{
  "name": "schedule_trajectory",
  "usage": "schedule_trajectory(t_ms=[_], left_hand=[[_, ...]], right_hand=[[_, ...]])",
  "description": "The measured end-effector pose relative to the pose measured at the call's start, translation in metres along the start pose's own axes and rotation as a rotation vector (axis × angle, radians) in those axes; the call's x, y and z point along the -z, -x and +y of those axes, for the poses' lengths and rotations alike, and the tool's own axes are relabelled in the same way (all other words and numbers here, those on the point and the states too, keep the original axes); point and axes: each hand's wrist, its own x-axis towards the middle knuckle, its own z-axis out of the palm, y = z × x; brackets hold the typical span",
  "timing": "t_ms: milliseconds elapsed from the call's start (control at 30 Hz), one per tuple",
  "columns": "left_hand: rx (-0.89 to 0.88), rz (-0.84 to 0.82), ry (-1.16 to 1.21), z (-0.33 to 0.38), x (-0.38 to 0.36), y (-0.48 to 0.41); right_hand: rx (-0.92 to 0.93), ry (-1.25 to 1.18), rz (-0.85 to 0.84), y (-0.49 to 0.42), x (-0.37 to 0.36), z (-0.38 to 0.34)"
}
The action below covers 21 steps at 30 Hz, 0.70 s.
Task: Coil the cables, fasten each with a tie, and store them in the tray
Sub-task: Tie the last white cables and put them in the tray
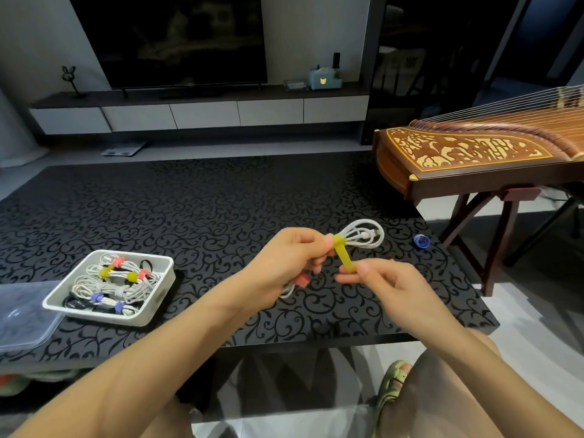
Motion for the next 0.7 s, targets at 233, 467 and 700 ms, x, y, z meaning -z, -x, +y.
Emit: schedule_trajectory(t_ms=[233, 467, 700], left_hand=[[-0.172, -0.075, -0.197, 0.008, -0.011, 0.013], [-0.298, -0.105, -0.583, 0.003, -0.015, 0.028], [-0.468, 0.115, -0.842, -0.021, -0.025, 0.033]], right_hand=[[-0.209, -0.544, -0.014, -0.018, 0.005, 0.0], [0.006, -0.342, -0.059, -0.038, 0.019, -0.007], [0.153, -0.019, 0.0, -0.064, 0.058, -0.032]])
